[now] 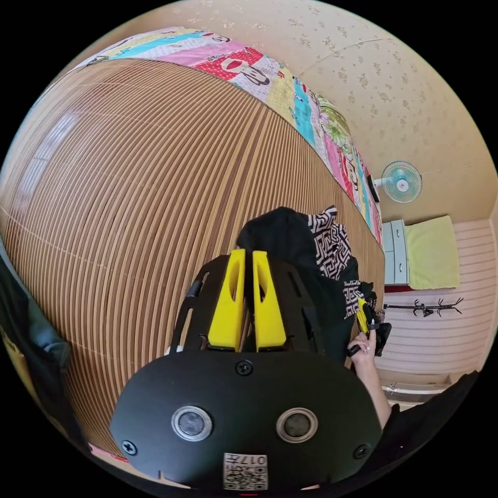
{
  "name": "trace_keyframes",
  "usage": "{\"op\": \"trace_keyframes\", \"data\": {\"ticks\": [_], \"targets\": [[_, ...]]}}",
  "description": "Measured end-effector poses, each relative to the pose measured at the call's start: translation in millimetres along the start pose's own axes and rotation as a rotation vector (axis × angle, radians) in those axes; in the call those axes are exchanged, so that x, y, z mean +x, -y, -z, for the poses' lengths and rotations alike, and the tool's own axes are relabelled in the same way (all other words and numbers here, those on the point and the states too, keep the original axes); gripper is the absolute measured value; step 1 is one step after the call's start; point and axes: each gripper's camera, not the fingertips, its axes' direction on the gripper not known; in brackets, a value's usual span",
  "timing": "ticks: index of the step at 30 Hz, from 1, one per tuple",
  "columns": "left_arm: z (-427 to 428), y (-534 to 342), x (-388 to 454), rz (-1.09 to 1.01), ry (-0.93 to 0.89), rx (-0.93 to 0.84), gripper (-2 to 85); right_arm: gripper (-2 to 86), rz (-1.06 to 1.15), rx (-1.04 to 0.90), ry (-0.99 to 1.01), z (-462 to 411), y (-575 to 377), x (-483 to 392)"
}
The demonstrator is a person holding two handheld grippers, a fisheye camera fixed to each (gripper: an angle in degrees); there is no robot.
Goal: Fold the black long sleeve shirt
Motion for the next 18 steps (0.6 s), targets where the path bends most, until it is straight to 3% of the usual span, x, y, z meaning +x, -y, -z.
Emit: {"op": "trace_keyframes", "data": {"ticks": [6, 10, 15, 18], "targets": [[8, 30, -19, -0.024, -0.08, 0.093, -0.3, 3.1, 0.165, 0.084, 0.213, 10, 6, -15], [-5, 38, -34, 0.012, -0.07, 0.061, 0.9, 3.2, 0.026, -0.003, 0.056, -9, 5, 4], [19, 19, -35, 0.01, -0.078, 0.124, 10.1, 4.4, 0.041, 0.002, -0.019, -6, -7, -14], [27, -12, -22, 0.018, -0.079, 0.098, 10.8, 5.1, 0.033, 0.01, -0.026, -4, -10, -22]]}}
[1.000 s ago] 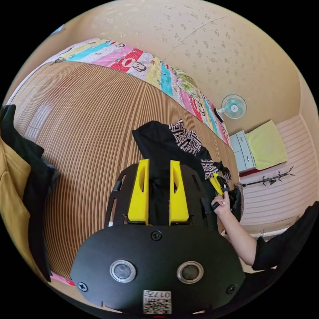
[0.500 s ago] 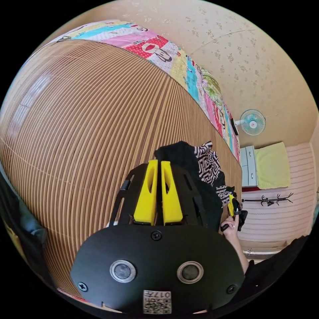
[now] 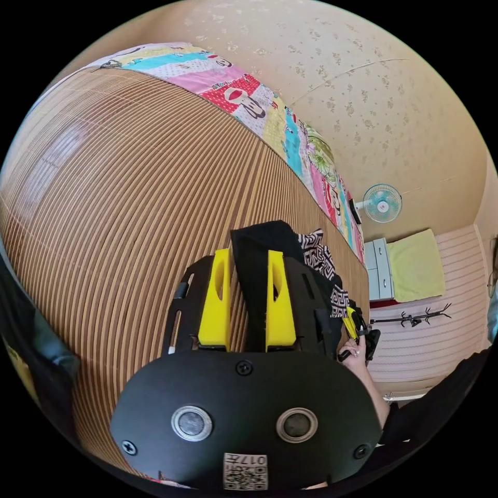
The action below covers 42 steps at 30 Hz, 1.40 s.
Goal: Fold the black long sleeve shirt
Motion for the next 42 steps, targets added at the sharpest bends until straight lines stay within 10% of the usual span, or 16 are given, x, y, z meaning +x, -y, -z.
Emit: {"op": "trace_keyframes", "data": {"ticks": [25, 42], "targets": [[35, -68, -49, 0.045, -0.125, -0.041, 8.4, 6.5, 0.074, -0.104, -0.163, 17, -30, -77], [31, -243, 16, -0.218, 0.075, -0.533, 3.3, 6.4, 0.087, -0.57, -0.612, 106, -222, -100]]}}
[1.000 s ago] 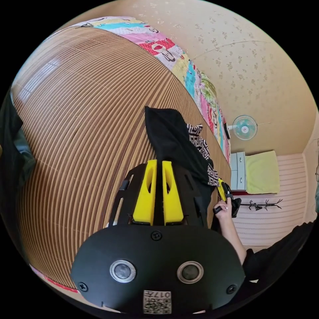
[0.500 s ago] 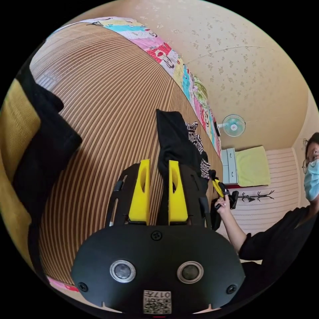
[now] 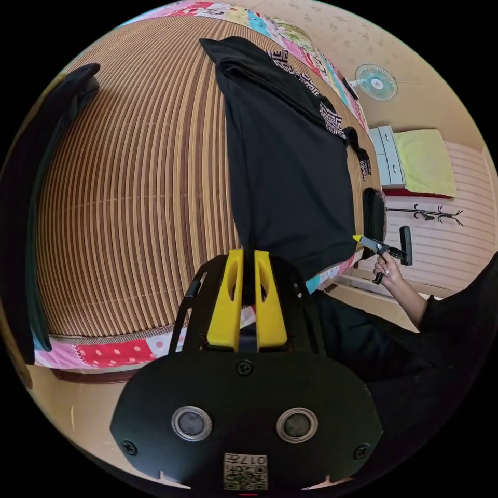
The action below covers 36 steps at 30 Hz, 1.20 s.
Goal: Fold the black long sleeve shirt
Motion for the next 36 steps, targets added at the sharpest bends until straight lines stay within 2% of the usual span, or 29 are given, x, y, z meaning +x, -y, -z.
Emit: {"op": "trace_keyframes", "data": {"ticks": [4, 9, 12, 19, 21, 22, 24, 26, 31, 33, 35, 36], "targets": [[11, -26, -6, 0.055, -0.042, 0.048, 1.7, 4.4, 0.021, 0.022, -0.023, 9, -8, -16], [14, -55, -20, 0.275, -0.08, 0.156, 5.1, 4.5, 0.029, -0.048, -0.012, 5, -14, -12], [31, -60, -6, 0.32, -0.003, 0.265, 6.5, 5.1, -0.02, 0.07, 0.044, 37, -1, 3], [46, -38, 57, 0.234, 0.07, 0.352, 6.6, 7.3, -0.154, 0.343, 0.027, 129, 120, 69], [45, -28, 87, 0.175, 0.082, 0.363, 6.6, 7.8, -0.109, 0.381, -0.066, 150, 165, 81], [44, -26, 95, 0.163, 0.085, 0.363, 6.6, 8.2, -0.07, 0.384, -0.174, 161, 195, 86], [38, -19, 120, 0.135, 0.089, 0.367, 6.6, 9.0, -0.02, 0.317, -0.348, 168, 242, 96], [34, -17, 135, 0.135, 0.081, 0.385, 6.6, 10.8, 0.119, 0.189, -0.496, 167, 297, 104], [11, -1, 160, 0.159, 0.055, 0.37, 6.6, 9.0, 0.452, -0.16, -0.63, 128, 368, 117], [4, 8, 169, 0.17, 0.04, 0.376, 6.5, 4.9, 0.576, -0.303, -0.45, 130, 380, 116], [1, 15, 175, 0.176, 0.02, 0.378, 6.5, 2.4, 0.747, -0.453, -0.063, 161, 386, 111], [-3, 20, 177, 0.18, 0.002, 0.377, 6.5, 2.2, 0.771, -0.453, -0.003, 172, 387, 112]]}}
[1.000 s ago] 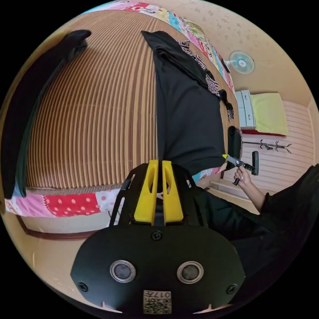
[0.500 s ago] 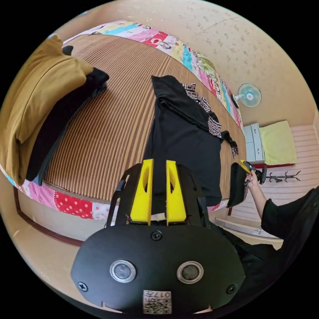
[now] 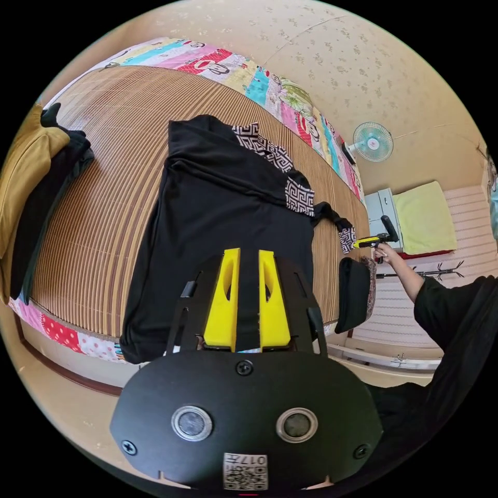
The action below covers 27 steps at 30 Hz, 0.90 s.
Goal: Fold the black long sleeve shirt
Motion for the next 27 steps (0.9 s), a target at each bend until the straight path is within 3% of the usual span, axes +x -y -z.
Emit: {"op": "trace_keyframes", "data": {"ticks": [4, 8, 13, 18, 25, 27], "targets": [[-17, 7, 9, 0.021, -0.049, -0.012, 6.5, 1.6, 0.133, 0.2, 0.475, 71, -50, 43], [-34, 12, 22, 0.005, -0.08, -0.027, 6.5, 1.3, -0.092, 0.367, 0.717, 81, -118, 140], [-51, 14, 33, -0.022, -0.075, -0.077, 6.5, 1.3, -0.682, 0.465, 0.733, 33, -193, 229], [-55, 20, 39, -0.031, -0.074, -0.083, 6.5, 1.4, -0.703, 0.455, 0.603, 18, -208, 224], [-65, 25, 38, -0.003, -0.111, -0.077, 6.5, 1.3, -0.899, 0.589, 0.681, 2, -233, 229], [-66, 25, 40, -0.011, -0.11, -0.078, 6.5, 1.3, -0.812, 0.638, 0.793, 5, -225, 220]]}}
